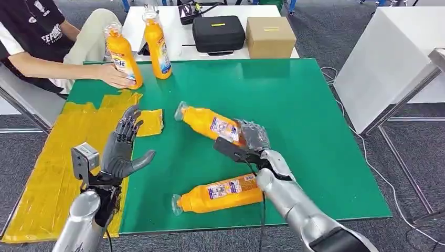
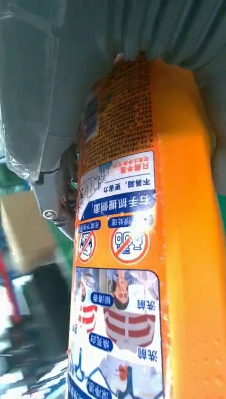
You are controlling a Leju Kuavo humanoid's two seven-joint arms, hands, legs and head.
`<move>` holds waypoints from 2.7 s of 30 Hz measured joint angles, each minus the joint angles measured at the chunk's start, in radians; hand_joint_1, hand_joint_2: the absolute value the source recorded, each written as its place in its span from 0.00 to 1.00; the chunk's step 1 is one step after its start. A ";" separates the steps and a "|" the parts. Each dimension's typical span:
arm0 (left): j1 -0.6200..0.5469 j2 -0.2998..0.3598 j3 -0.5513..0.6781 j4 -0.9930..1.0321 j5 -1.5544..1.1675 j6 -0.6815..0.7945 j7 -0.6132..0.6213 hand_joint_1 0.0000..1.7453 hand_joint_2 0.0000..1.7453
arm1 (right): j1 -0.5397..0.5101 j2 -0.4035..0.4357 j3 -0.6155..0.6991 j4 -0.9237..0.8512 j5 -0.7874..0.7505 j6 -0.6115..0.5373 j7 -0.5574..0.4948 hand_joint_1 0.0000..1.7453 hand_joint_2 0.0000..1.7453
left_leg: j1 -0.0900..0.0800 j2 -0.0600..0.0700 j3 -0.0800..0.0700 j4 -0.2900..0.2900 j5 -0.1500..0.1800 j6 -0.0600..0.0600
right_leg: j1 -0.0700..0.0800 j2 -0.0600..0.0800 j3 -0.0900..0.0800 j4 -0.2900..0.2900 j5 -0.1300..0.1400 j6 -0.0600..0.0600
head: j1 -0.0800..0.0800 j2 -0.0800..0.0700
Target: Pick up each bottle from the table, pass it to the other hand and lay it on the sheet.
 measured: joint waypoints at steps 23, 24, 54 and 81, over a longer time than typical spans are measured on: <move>0.036 -0.002 0.011 -0.041 -0.031 -0.021 0.019 0.00 1.00 | 0.218 0.056 -0.231 -0.420 -0.465 0.132 -0.223 1.00 1.00 | 0.000 0.001 -0.002 0.000 0.000 0.000 | 0.000 0.000 -0.002 0.000 0.000 0.000 | 0.000 0.000; 0.030 -0.005 0.009 -0.040 -0.036 -0.028 0.022 0.00 1.00 | 0.218 0.060 -0.226 -0.419 -0.476 0.162 -0.233 1.00 1.00 | 0.000 0.001 -0.002 0.000 0.000 0.000 | 0.000 0.000 -0.003 0.000 0.000 0.000 | 0.000 0.000; -0.144 -0.036 -0.034 0.010 0.072 -0.150 0.126 0.00 1.00 | 0.202 0.135 -0.038 -0.284 -0.410 0.577 -0.378 1.00 1.00 | 0.000 0.002 -0.002 0.000 0.000 0.000 | 0.000 0.001 -0.003 0.001 0.000 0.000 | 0.000 0.000; -0.121 -0.057 -0.093 -0.025 0.106 -0.139 0.201 0.00 1.00 | 0.196 0.142 -0.063 -0.337 -0.371 0.472 -0.318 1.00 1.00 | 0.000 0.002 -0.002 0.000 0.000 0.000 | 0.000 0.001 -0.003 0.001 0.000 0.000 | 0.000 0.000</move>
